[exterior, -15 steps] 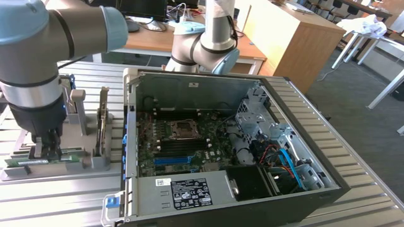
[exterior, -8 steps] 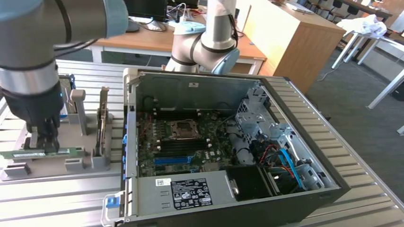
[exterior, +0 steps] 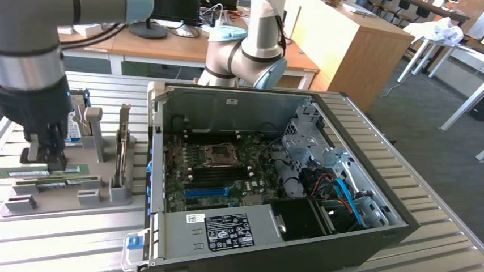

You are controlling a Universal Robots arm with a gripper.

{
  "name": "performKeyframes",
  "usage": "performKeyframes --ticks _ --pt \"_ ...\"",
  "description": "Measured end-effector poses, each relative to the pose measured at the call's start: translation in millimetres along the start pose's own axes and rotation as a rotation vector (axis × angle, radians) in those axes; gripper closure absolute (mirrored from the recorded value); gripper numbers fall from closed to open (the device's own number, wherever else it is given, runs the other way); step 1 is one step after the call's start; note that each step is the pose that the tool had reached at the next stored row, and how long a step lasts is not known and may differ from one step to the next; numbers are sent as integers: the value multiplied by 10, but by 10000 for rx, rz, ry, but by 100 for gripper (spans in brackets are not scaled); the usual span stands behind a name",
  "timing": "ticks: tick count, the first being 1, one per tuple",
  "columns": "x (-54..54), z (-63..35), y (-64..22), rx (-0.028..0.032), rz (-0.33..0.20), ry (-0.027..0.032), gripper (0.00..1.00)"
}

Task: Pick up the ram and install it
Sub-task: 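Pick up the ram and move it above insertion slot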

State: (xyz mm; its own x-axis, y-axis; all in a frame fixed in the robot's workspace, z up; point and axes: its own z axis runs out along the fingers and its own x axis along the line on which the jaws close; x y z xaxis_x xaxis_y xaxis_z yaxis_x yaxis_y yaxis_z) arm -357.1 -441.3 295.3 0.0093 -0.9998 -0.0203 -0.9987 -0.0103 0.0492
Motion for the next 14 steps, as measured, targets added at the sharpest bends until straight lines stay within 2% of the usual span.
performKeyframes --ticks 2,3,14 --pt "-5 -256 11 -2 0 13 89" --pt "-6 -313 14 -2 0 18 89" --pt "-10 -517 24 -2 1 30 89"
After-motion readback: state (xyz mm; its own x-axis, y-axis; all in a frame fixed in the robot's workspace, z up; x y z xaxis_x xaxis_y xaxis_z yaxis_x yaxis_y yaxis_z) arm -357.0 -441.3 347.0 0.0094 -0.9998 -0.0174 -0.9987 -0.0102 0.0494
